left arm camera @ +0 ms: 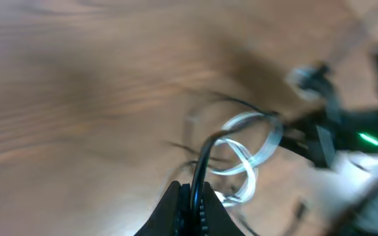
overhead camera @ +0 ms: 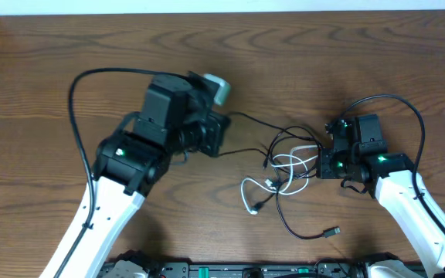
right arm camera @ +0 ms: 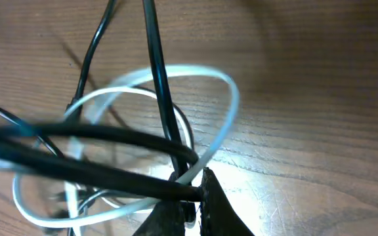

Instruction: Untangle cables

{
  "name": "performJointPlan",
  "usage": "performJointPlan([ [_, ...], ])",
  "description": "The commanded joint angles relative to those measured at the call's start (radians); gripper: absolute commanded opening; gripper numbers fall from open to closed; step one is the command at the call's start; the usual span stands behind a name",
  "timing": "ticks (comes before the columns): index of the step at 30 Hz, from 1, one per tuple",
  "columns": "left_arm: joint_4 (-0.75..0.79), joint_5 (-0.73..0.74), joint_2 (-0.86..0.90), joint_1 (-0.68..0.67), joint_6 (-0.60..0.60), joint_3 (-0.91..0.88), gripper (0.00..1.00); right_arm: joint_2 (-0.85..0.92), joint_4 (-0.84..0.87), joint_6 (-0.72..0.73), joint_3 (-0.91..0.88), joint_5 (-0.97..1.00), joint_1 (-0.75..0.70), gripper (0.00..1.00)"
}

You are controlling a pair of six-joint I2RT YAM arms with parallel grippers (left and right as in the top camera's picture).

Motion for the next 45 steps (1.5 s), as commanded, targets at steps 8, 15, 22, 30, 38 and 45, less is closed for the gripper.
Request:
performJointPlan([
  [8,0.016,-0.219,-0.002,0.22,-0.029,0.024,0.08,0.0,-0.036,0.03,-0.001,0.101,-0.006,0.01],
  [15,-0.01,-0.209,-0.001,0.431,-0.055,0.024,0.08,0.0,-0.101,0.156,-0.001,0.245,-0.035,0.01],
  [22,-0.011,-0.177,-0.001,0.609,-0.134,0.024,0.08,0.0,-0.161,0.265,-0.001,0.321,-0.103,0.01],
  [30,-0.016,-0.107,0.001,0.674,-0.314,0.024,0.07,0.0,-0.161,0.283,-0.001,0.284,-0.16,0.01],
  [38,-0.018,0.092,0.054,0.565,-0.274,0.023,0.08,0.0,0.005,-0.092,-0.001,-0.291,-0.159,0.01],
  [45,-0.035,0.093,0.145,0.393,-0.241,0.023,0.12,0.0,0.034,-0.284,-0.001,-0.622,-0.159,0.01],
])
